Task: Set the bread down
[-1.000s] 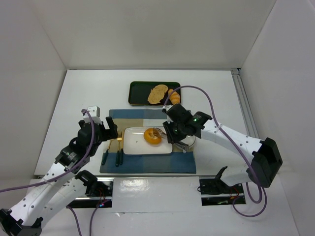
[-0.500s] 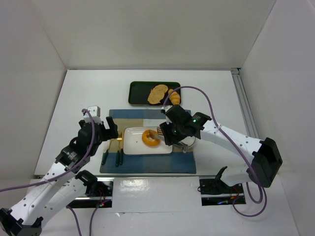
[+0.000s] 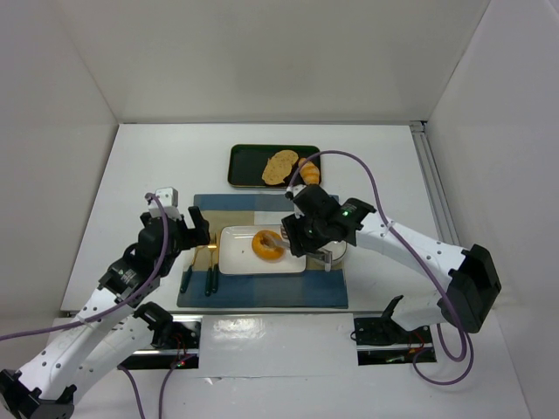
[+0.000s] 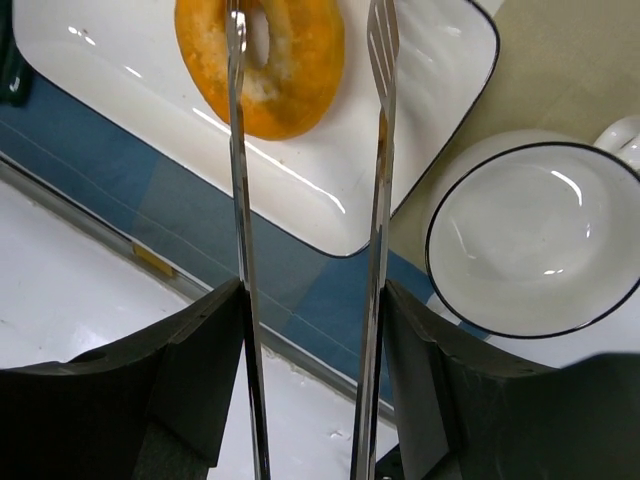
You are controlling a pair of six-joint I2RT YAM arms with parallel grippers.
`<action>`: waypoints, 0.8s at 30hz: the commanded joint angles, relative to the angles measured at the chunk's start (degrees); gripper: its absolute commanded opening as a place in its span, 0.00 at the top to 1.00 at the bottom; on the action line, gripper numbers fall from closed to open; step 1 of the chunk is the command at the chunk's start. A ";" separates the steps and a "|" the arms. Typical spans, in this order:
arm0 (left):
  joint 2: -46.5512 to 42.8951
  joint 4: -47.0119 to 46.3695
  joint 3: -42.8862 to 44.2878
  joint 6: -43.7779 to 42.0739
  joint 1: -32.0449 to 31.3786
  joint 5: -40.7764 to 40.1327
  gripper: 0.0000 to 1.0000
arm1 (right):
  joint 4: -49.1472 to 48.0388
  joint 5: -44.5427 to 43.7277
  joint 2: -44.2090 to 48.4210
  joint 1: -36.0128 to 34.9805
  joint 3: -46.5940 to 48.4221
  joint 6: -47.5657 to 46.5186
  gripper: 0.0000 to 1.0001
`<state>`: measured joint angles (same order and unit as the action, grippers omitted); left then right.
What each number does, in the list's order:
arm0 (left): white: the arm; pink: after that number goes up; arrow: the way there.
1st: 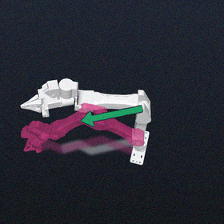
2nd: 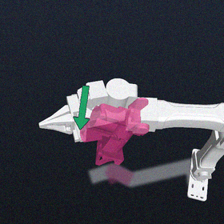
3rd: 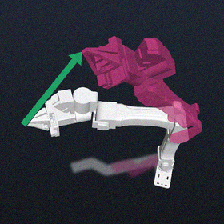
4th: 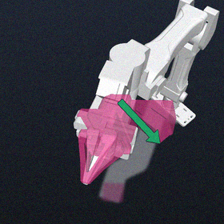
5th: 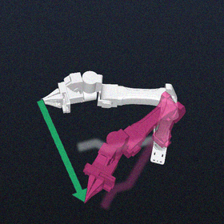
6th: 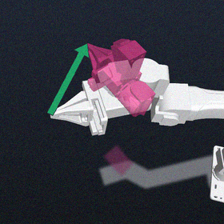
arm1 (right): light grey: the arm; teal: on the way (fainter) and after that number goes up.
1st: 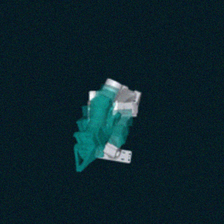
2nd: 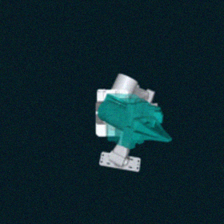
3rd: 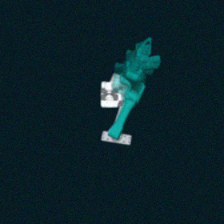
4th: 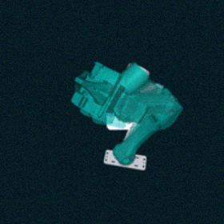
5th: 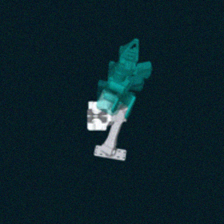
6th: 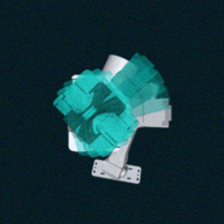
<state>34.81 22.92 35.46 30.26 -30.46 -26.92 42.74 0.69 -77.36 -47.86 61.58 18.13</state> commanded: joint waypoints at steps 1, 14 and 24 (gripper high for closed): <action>0.00 -2.78 0.22 0.06 0.31 0.64 0.00 | -2.58 -2.09 1.07 -0.57 5.46 0.24 0.38; 1.05 -3.32 0.22 -0.99 0.31 0.64 0.00 | -0.82 -10.95 0.45 -0.57 11.81 0.33 0.38; 2.72 -3.84 1.27 -0.99 0.31 1.69 0.00 | -10.04 -9.21 -4.89 14.34 16.54 -3.28 0.38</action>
<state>37.36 21.41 35.46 30.13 -30.46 -25.96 38.98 -6.98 -80.42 -38.17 73.28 16.60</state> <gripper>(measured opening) 1.001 0.623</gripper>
